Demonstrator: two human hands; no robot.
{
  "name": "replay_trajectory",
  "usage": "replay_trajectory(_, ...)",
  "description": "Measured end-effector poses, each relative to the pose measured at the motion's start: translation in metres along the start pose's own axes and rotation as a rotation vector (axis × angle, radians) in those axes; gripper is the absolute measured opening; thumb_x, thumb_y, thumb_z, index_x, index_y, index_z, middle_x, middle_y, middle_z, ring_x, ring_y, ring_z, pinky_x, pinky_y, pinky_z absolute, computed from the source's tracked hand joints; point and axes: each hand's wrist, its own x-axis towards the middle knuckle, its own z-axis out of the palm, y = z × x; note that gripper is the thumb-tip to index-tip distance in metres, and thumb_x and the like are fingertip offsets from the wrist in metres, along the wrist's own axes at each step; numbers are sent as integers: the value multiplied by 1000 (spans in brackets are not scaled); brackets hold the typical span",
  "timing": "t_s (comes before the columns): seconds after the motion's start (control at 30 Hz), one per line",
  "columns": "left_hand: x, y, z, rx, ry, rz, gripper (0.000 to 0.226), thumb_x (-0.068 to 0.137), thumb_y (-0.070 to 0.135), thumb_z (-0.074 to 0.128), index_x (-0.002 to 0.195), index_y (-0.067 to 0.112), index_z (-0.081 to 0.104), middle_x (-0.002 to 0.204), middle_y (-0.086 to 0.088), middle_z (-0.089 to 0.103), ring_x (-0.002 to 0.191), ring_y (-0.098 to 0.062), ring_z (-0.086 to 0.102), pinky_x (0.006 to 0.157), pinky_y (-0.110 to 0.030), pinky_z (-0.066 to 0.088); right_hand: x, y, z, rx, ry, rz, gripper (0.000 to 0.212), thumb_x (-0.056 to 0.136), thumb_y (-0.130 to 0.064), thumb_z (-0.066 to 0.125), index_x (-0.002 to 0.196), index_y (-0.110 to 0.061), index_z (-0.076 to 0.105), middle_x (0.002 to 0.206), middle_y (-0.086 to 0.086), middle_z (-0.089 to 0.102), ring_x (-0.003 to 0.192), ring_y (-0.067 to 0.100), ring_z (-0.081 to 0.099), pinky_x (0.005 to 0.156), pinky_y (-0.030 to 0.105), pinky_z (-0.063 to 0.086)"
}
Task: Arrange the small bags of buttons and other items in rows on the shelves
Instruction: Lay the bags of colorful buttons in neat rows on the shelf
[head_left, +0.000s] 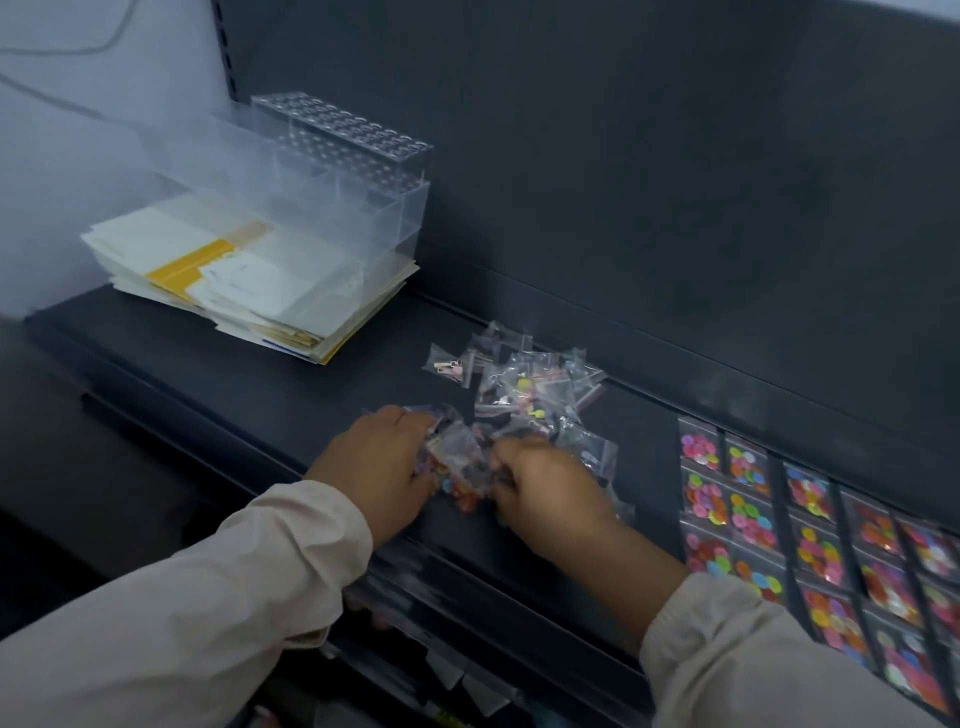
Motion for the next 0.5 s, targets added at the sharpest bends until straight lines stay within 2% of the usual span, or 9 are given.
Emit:
replay_trajectory(0.03,3,-1,0,-7,-6,5,56,88,33,54,140,28,34,132,-2,46,120,-23,46,97,-32,41,3,1,-1,31,19,10,3,86,-20,55,89,-18,55,98,3,54,88,22,54,70,27,39)
replay_trajectory(0.13,11,-1,0,-33,-9,-5,54,86,34,57,137,29,39,129,-1,49,117,-22,49,95,-31,41,13,8,-4,109,109,57,9,86,-14,52,78,-18,52,87,0,54,79,19,52,64,26,37)
replay_trajectory(0.23,17,-3,3,-41,3,-23,44,85,36,58,126,25,46,122,0,53,110,-20,53,88,-30,44,25,11,-11,234,251,167,5,88,-14,53,90,-18,55,94,-1,52,81,16,53,63,22,38)
replay_trajectory(0.3,21,-4,6,-40,-11,-27,38,85,38,58,119,23,50,119,-1,56,106,-22,56,85,-31,45,29,11,-15,327,322,205,22,89,-15,56,111,-20,55,109,-5,46,91,14,55,77,20,42)
replay_trajectory(0.37,25,-5,7,-38,-23,-28,35,84,38,59,114,23,51,117,0,57,105,-22,57,84,-31,45,27,10,-16,358,352,149,32,88,-13,57,119,-21,54,118,-7,43,94,10,54,85,18,44)
replay_trajectory(0.43,27,-4,8,-46,-24,-22,28,84,38,58,107,23,52,115,0,58,103,-21,57,82,-30,45,19,4,-12,289,328,-3,19,87,-12,59,104,-20,59,107,-6,47,86,8,52,74,12,42)
replay_trajectory(0.5,29,-4,9,-56,-27,-7,23,84,38,58,100,23,52,112,1,59,101,-20,57,80,-30,45,13,1,-3,149,244,-145,8,83,-19,62,92,-18,62,95,-4,50,84,12,50,70,20,43)
